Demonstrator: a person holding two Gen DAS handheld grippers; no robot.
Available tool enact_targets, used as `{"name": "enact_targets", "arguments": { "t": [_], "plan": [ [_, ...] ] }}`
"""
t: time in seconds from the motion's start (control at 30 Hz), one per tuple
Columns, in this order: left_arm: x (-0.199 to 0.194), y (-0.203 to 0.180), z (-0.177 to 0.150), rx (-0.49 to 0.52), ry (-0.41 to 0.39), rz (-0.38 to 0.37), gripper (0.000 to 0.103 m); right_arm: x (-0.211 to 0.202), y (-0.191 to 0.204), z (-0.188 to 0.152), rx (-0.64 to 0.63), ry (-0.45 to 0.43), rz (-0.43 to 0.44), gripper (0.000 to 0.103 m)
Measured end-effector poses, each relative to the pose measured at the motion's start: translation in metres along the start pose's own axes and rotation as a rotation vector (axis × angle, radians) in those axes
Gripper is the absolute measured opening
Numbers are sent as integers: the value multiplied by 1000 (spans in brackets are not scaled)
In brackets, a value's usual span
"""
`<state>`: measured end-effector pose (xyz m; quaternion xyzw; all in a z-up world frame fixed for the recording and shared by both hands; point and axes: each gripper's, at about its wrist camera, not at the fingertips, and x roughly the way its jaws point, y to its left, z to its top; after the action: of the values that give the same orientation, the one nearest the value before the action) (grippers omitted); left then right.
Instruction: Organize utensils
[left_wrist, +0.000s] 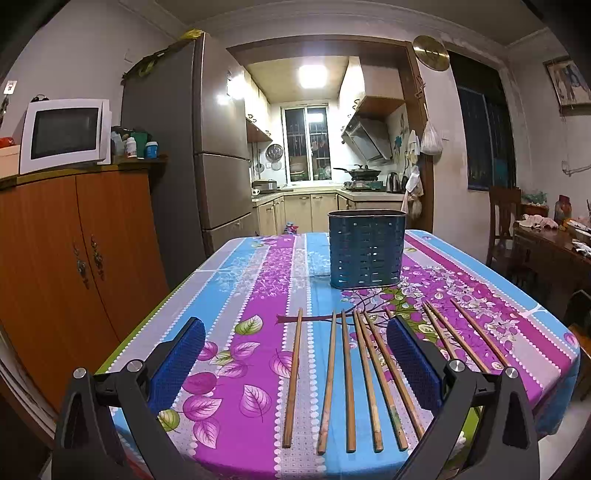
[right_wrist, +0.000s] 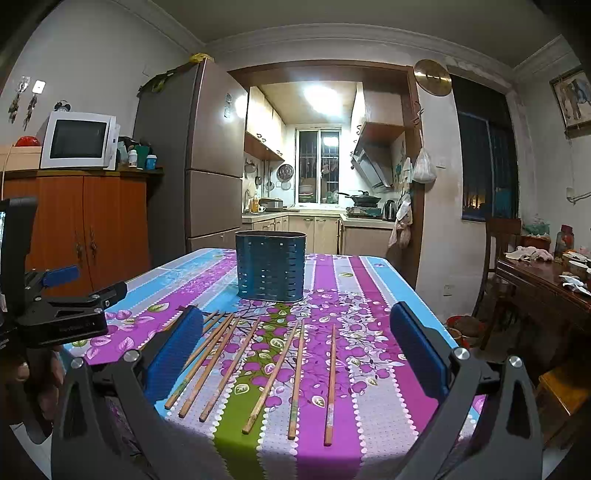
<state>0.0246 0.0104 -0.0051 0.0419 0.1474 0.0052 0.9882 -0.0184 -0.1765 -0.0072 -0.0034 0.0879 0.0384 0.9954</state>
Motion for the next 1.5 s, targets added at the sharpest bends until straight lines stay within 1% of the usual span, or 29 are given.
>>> {"name": "enact_targets", "arguments": {
  "t": [0.33, 0.47, 0.53, 0.57, 0.6, 0.63, 0.67, 0.7, 0.73, 0.77, 0.8, 0.9, 1.0, 1.07, 1.13, 1.23, 1.37, 1.5],
  "plan": [
    [-2, -6, -1, 11, -10, 6, 98, -3, -3, -1, 2, -2, 1, 98],
    [-1, -6, -3, 12, -2, 5, 98, -4, -8, -1, 5, -2, 3, 98],
    [2, -2, -6, 0, 14, -8, 98, -4, -11, -3, 7, 9, 10, 98],
    [3, 2, -7, -10, 17, -18, 98, -4, -13, -7, 8, 28, 24, 98],
    [4, 7, -10, -15, 12, -33, 98, -4, -14, -9, 7, 36, 36, 92],
    [4, 12, -16, -9, 2, -30, 97, -5, -16, -13, 3, 52, 52, 77],
    [6, 16, -22, 16, 10, -9, 84, -5, -17, -17, 0, 77, 67, 67],
    [9, 20, -30, 40, 32, -10, 75, -5, -19, -24, 1, 107, 85, 50],
    [11, 24, -36, 41, 48, -17, 62, -6, -19, -30, -1, 128, 99, 41],
    [12, 28, -43, 39, 60, -24, 55, -8, -19, -39, -6, 145, 115, 39],
    [13, 31, -51, 42, 68, -35, 52, -8, -19, -48, -9, 166, 133, 35],
    [11, 29, -71, 71, 83, -102, 50, -10, -14, -68, -23, 195, 157, 35],
    [13, 24, -90, 82, 101, -162, 50, -11, -15, -79, -20, 208, 152, 35],
    [13, 20, -95, 77, 92, -184, 50, -11, -17, -82, -22, 201, 140, 35],
    [13, 16, -99, 84, 68, -192, 50, -8, -19, -86, -30, 203, 127, 35],
    [16, 15, -102, 91, 43, -184, 50, -1, -22, -90, -33, 214, 117, 34],
    [23, 22, -106, 79, 51, -169, 50, 8, -32, -95, -22, 219, 68, 31],
    [28, 22, -108, 86, 59, -173, 50, 24, -41, -98, -6, 257, 47, 26]
  ]
}}
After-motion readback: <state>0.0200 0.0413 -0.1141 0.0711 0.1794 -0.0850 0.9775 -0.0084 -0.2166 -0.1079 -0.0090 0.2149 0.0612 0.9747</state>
